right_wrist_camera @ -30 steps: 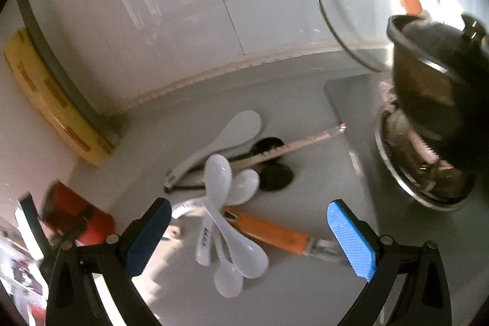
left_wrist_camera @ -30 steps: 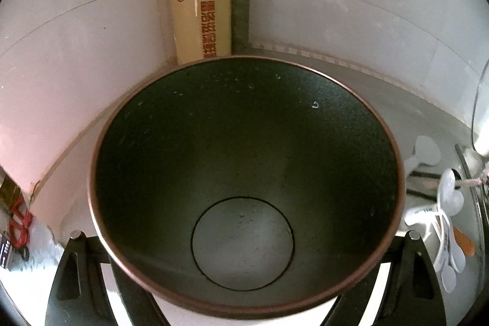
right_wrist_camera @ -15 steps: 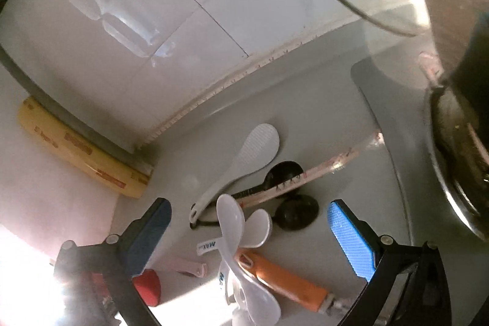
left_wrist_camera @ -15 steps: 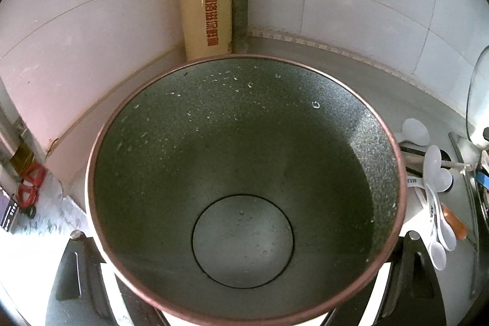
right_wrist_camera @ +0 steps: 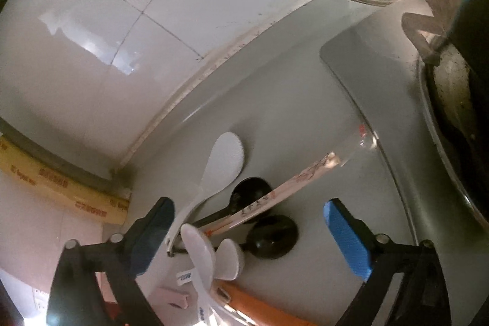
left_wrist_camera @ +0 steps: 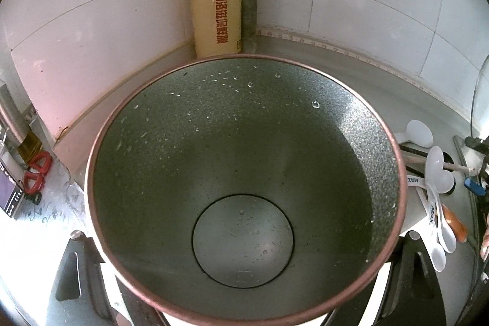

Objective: Organize utensils
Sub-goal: 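Grasp the wrapped wooden chopsticks with the right gripper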

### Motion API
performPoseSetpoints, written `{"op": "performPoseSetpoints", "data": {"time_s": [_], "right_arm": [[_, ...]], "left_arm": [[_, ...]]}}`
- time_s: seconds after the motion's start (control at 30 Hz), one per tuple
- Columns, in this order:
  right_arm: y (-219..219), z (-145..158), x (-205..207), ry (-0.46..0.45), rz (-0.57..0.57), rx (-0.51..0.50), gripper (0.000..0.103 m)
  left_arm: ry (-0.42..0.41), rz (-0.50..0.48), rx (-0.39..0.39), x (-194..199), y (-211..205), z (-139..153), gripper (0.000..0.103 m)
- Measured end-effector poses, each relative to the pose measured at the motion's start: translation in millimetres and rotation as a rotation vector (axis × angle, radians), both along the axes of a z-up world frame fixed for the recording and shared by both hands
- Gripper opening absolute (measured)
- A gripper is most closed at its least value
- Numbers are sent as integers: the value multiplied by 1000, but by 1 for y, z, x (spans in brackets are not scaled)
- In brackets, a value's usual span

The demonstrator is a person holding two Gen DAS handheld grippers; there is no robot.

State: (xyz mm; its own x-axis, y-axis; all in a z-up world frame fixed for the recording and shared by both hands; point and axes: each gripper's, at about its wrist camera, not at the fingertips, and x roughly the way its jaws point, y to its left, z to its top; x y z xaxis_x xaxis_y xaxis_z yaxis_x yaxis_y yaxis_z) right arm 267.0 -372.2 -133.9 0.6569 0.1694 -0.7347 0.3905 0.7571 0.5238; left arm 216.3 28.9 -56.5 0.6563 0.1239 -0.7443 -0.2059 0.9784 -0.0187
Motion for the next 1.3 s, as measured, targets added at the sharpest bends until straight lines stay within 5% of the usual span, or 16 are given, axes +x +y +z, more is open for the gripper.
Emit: {"op": "performPoseSetpoints", "data": {"time_s": [0.3,0.67,0.83,1.3], "right_arm": [[-10,-12,3,16,-49,23,51],[-17,-25,5,23,-134,22,38],[-20,-26,1,9,-158,38,20],[-9,12,-17,-133,-155,7,11]], "left_arm": [[3,-8,1,-1,0,0,90],[9,-19,14,0,1,-1,90],[14,-28,28,1,1,-1,90],[16,-31,29,1,1,0,90]]}}
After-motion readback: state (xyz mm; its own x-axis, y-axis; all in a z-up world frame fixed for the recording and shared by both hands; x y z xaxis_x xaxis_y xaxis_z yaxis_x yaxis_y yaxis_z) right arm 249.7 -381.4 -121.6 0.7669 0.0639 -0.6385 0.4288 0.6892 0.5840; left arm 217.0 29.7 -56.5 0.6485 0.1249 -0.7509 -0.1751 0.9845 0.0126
